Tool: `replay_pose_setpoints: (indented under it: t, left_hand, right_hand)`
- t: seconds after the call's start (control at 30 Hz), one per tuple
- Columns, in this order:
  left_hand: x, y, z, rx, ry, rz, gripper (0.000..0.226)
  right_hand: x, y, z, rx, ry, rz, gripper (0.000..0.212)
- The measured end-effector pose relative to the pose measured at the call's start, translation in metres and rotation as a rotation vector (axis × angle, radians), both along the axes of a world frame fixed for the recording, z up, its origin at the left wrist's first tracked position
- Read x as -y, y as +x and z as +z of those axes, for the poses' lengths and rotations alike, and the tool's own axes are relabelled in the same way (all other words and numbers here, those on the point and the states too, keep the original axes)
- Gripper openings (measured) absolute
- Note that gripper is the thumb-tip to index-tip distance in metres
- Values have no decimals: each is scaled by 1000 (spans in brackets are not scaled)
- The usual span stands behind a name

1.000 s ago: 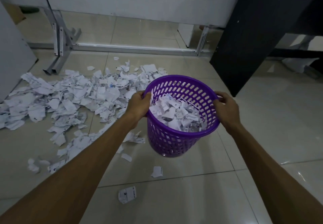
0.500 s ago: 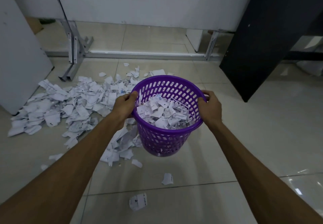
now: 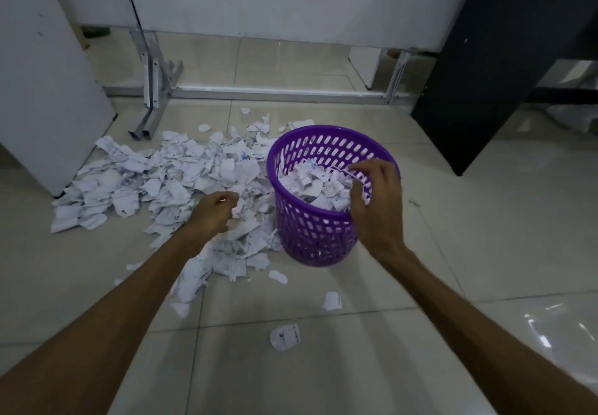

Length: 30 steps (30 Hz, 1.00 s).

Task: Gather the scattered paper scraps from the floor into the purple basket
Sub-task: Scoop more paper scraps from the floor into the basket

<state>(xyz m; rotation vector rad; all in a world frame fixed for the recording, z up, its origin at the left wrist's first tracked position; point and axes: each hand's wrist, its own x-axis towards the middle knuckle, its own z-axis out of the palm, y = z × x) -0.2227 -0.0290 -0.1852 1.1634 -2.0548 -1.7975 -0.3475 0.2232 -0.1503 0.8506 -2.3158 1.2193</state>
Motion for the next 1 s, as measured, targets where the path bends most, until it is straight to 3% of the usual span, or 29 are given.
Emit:
replay_pose_setpoints:
  t: [0.1,0.23,0.43,0.53,0.6,0.67,0.77,0.93,1.0]
  left_hand:
    - [22,38,-26,97,-22,0,30]
    - [39,76,-59,174,-99,33,38]
    - [47,99,-92,181,-64,71,47]
    - [44,98,-98,170,-103,39,49]
    - [42,99,-103,172,-220,16,50]
    - [41,101,-108,155,-334,3,52]
    - [44,106,-119,207,-398,-17,65]
    - [54,124,-142,448,-506,-1,81]
    - [56,132,-149,498,-515,45,85]
  right_hand:
    - [-3,61,-41,-89,107,128,21]
    - [-21,79,-74,-256,282,191,36]
    - [-24,74,-84,-257,299,213,36]
    - [-31,87,-111,-141,384,239,36]
    - [-38,100,-136,88,534,249,55]
    - [-44,111,-164,305,744,229,96]
    - [-41,131,-196,447,854,159,128]
    - [8,149,-211,371,710,268,98]
    - [41,147,-211,374,641,299,99]
